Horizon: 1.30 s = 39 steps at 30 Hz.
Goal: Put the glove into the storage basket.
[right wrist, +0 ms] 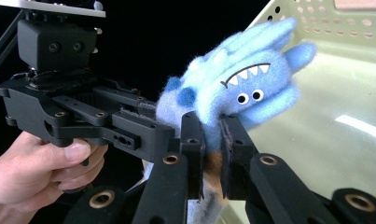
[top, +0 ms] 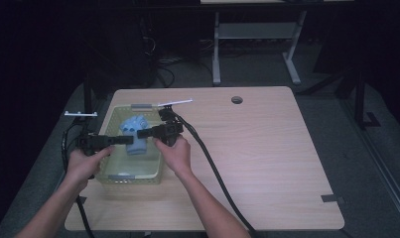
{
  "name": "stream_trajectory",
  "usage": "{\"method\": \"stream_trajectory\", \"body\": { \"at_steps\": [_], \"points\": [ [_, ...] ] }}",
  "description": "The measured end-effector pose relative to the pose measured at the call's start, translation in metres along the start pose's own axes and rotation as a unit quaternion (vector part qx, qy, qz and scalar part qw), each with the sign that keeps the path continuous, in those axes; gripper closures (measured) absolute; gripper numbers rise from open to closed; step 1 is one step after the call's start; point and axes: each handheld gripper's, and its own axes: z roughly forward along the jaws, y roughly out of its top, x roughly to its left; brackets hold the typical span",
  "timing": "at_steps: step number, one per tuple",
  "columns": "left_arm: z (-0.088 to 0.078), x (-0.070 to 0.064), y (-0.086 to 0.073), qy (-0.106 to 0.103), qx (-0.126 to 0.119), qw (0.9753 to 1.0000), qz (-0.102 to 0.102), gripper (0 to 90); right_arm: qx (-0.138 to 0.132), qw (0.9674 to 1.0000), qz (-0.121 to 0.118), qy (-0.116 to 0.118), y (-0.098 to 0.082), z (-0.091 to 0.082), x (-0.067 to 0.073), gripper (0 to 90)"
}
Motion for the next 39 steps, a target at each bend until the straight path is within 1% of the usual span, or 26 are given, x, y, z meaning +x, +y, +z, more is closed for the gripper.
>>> {"method": "stream_trajectory", "body": {
  "at_steps": [3, 5, 7, 9, 12, 14, 19, 26, 30, 35, 39],
  "points": [
    [0.000, 0.004, -0.001, -0.001, 0.000, 1.0000, -0.002, 72.0, -0.001, 1.0000, 0.003, 0.001, 0.000, 0.004, -0.002, 81.4],
    [0.000, 0.007, -0.001, -0.003, 0.000, 1.0000, -0.008, 72.0, 0.001, 1.0000, 0.004, 0.002, -0.001, 0.006, -0.003, 81.3],
    [0.000, 0.009, -0.001, -0.001, 0.003, 1.0000, -0.007, 72.0, 0.000, 1.0000, 0.006, 0.002, -0.001, 0.008, -0.004, 81.3],
    [0.001, 0.014, 0.000, -0.001, 0.005, 0.9999, -0.010, 71.9, 0.001, 0.9999, 0.011, 0.003, -0.002, 0.012, -0.007, 81.3],
    [0.001, 0.017, 0.000, -0.002, 0.005, 0.9999, -0.014, 72.0, 0.000, 0.9999, 0.012, 0.004, -0.002, 0.015, -0.009, 81.3],
    [0.002, 0.022, 0.000, 0.000, 0.010, 0.9999, -0.014, 72.0, -0.001, 0.9999, 0.016, 0.003, -0.003, 0.019, -0.012, 81.3],
    [0.003, 0.025, -0.001, 0.002, 0.012, 0.9998, -0.015, 72.0, 0.001, 0.9998, 0.020, 0.002, -0.004, 0.023, -0.014, 81.3],
    [0.004, 0.034, -0.003, 0.006, 0.016, 0.9996, -0.021, 72.0, 0.007, 0.9996, 0.027, 0.000, -0.005, 0.031, -0.018, 81.3],
    [0.005, 0.036, -0.003, 0.011, 0.023, 0.9995, -0.017, 72.0, 0.008, 0.9996, 0.028, -0.004, -0.006, 0.036, -0.021, 81.3],
    [0.006, 0.039, -0.003, 0.012, 0.029, 0.9993, -0.020, 71.9, 0.012, 0.9994, 0.031, -0.006, -0.007, 0.038, -0.022, 81.2],
    [0.008, 0.040, -0.003, 0.019, 0.035, 0.9991, -0.016, 71.9, 0.017, 0.9993, 0.033, -0.010, -0.008, 0.041, -0.024, 81.2]
  ]
}}
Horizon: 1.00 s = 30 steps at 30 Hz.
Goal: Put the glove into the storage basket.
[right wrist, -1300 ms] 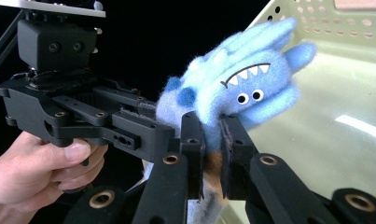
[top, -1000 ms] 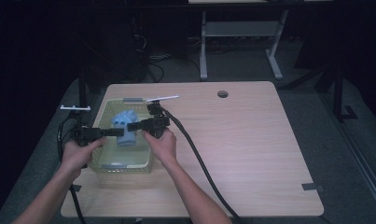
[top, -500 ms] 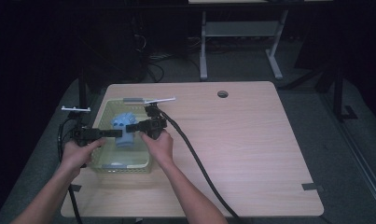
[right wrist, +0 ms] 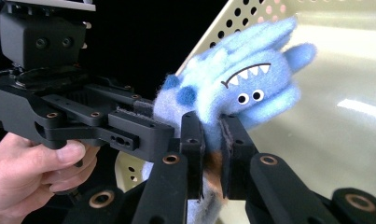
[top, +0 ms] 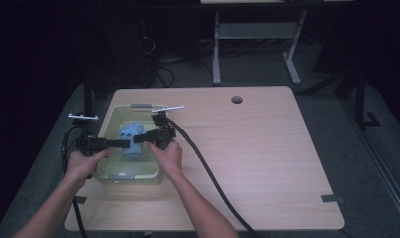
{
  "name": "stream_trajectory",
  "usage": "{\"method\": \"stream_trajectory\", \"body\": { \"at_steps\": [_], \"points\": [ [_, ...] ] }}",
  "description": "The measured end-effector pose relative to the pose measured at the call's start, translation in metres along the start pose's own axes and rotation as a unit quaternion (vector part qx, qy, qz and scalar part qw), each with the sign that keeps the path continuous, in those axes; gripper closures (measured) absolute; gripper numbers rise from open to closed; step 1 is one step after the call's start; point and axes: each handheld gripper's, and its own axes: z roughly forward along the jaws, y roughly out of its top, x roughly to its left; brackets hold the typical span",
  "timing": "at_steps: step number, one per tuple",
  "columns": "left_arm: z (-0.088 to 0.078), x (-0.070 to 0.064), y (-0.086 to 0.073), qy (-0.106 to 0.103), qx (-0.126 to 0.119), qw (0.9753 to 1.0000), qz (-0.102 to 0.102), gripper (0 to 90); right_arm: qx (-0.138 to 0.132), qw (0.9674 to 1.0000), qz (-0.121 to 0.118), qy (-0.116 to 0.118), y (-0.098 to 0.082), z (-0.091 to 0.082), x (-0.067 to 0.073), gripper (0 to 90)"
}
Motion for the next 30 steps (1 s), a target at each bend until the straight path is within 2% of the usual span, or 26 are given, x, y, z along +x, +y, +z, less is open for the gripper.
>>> {"method": "stream_trajectory", "body": {
  "at_steps": [8, 12, 18, 26, 30],
  "points": [
    [0.001, 0.000, 0.000, 0.008, 0.011, 0.9999, -0.003, 71.8, 0.004, 1.0000, 0.000, -0.004, -0.001, 0.003, -0.001, 81.2],
    [0.002, 0.002, -0.002, 0.005, 0.012, 0.9999, -0.007, 71.8, 0.011, 0.9999, 0.004, -0.004, -0.003, 0.004, -0.002, 81.2],
    [0.006, 0.012, -0.009, 0.003, 0.016, 0.9997, -0.020, 71.6, 0.020, 0.9997, 0.000, -0.011, -0.006, 0.010, -0.004, 81.2],
    [0.009, 0.018, -0.013, 0.005, 0.022, 0.9994, -0.026, 71.7, 0.032, 0.9993, 0.000, -0.021, -0.009, 0.018, -0.005, 81.2],
    [0.011, 0.022, -0.016, 0.005, 0.025, 0.9992, -0.031, 71.7, 0.038, 0.9987, -0.010, -0.031, -0.012, 0.022, -0.007, 81.1]
  ]
}}
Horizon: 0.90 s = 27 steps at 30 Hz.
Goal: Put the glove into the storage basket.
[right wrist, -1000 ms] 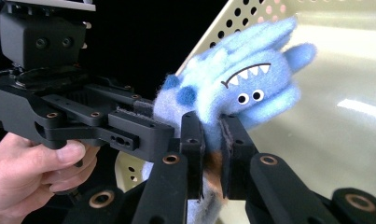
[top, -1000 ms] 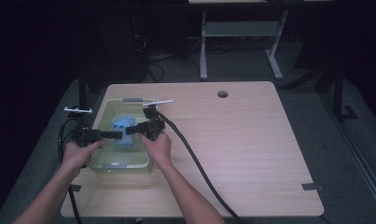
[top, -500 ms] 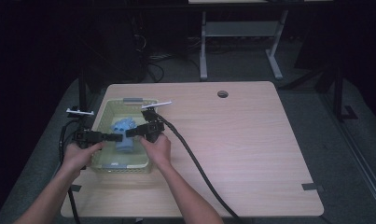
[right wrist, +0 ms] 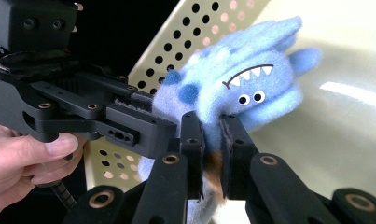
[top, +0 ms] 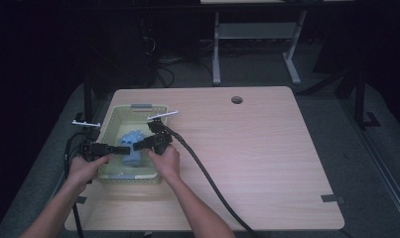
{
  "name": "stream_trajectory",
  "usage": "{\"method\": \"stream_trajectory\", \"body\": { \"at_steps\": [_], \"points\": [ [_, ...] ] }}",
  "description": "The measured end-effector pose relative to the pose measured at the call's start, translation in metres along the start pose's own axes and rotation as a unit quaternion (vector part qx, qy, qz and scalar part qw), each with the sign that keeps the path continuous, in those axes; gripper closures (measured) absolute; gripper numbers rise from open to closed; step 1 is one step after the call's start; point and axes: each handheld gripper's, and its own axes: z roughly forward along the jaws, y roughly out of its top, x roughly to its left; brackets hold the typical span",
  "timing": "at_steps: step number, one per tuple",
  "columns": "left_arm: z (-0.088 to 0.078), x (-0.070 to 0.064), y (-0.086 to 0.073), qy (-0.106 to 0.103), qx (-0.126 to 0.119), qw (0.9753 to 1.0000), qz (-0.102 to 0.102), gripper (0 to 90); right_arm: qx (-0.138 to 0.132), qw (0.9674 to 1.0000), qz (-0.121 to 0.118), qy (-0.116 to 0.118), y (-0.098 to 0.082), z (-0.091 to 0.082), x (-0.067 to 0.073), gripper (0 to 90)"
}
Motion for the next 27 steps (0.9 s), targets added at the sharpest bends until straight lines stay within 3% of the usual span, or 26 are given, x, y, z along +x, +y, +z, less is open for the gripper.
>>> {"method": "stream_trajectory", "body": {
  "at_steps": [12, 18, 19, 20, 21, 22, 23, 24, 27],
  "points": [
    [0.006, 0.003, 0.002, 0.017, 0.018, 0.9997, -0.006, 71.7, 0.020, 0.9994, -0.009, -0.028, 0.000, 0.007, 0.000, 80.4],
    [0.010, 0.002, 0.004, 0.039, 0.033, 0.9987, -0.005, 71.0, 0.028, 0.9979, -0.024, -0.053, 0.000, 0.009, 0.004, 79.2],
    [0.011, 0.001, 0.004, 0.053, 0.036, 0.9979, -0.015, 70.7, 0.031, 0.9975, -0.026, -0.058, 0.001, 0.010, 0.005, 78.1],
    [0.011, 0.001, 0.004, 0.053, 0.036, 0.9979, -0.015, 70.4, 0.031, 0.9975, -0.026, -0.058, 0.001, 0.010, 0.005, 78.1],
    [0.012, 0.001, 0.006, 0.074, 0.046, 0.9961, -0.015, 70.3, 0.040, 0.9955, -0.036, -0.078, 0.001, 0.012, 0.008, 75.1],
    [0.012, 0.001, 0.006, 0.074, 0.046, 0.9961, -0.015, 70.1, 0.047, 0.9938, -0.042, -0.092, 0.002, 0.013, 0.011, 73.8],
    [0.015, 0.000, 0.007, 0.092, 0.057, 0.9941, -0.011, 70.3, 0.052, 0.9917, -0.052, -0.105, 0.002, 0.014, 0.013, 72.7],
    [0.015, 0.000, 0.007, 0.092, 0.057, 0.9941, -0.011, 70.3, 0.052, 0.9917, -0.052, -0.105, 0.002, 0.014, 0.013, 72.7],
    [0.020, -0.002, 0.008, 0.111, 0.082, 0.9904, -0.009, 68.4, 0.057, 0.9865, -0.069, -0.137, 0.002, 0.016, 0.019, 71.3]
  ]
}}
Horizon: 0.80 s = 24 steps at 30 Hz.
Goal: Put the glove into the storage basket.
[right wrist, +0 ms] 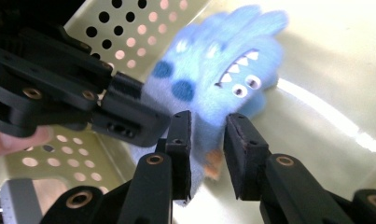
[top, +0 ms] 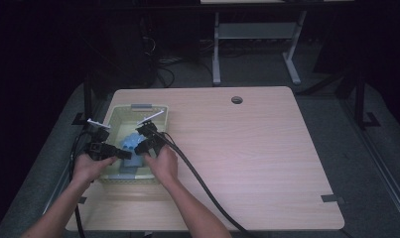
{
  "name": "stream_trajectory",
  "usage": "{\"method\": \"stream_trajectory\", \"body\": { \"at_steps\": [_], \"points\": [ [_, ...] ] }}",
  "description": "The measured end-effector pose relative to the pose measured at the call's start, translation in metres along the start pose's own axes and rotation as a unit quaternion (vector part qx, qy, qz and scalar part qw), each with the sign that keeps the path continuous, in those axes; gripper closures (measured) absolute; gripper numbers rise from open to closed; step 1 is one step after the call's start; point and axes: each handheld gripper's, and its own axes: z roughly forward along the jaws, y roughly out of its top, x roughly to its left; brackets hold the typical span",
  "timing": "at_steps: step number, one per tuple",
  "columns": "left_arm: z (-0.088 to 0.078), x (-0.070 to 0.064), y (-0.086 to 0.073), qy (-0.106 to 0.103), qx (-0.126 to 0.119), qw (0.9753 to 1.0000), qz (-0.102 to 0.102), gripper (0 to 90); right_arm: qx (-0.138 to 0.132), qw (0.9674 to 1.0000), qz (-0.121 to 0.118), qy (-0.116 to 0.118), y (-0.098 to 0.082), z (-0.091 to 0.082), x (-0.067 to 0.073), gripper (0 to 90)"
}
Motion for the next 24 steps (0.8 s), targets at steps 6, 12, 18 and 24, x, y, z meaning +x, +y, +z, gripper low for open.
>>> {"method": "stream_trajectory", "body": {
  "at_steps": [6, 12, 18, 24],
  "points": [
    [-0.0018, 0.0022, 0.0000, 0.012, -0.004, 0.9998, -0.014, 70.6, 0.010, 0.9999, -0.007, -0.004, -0.0002, -0.0013, 0.0027, 70.6],
    [0.0000, -0.0002, 0.0014, 0.036, 0.007, 0.9993, -0.003, 74.6, 0.015, 0.9998, -0.003, 0.012, -0.0002, -0.0016, 0.0009, 71.9],
    [-0.0025, 0.0036, 0.0020, 0.050, 0.012, 0.9987, 0.003, 82.8, 0.007, 0.9999, -0.002, 0.016, 0.0000, -0.0030, 0.0013, 70.6],
    [-0.0056, 0.0075, 0.0016, 0.055, 0.008, 0.9985, 0.002, 86.0, 0.001, 0.9997, -0.004, 0.025, 0.0009, -0.0073, 0.0017, 69.2]
  ]
}}
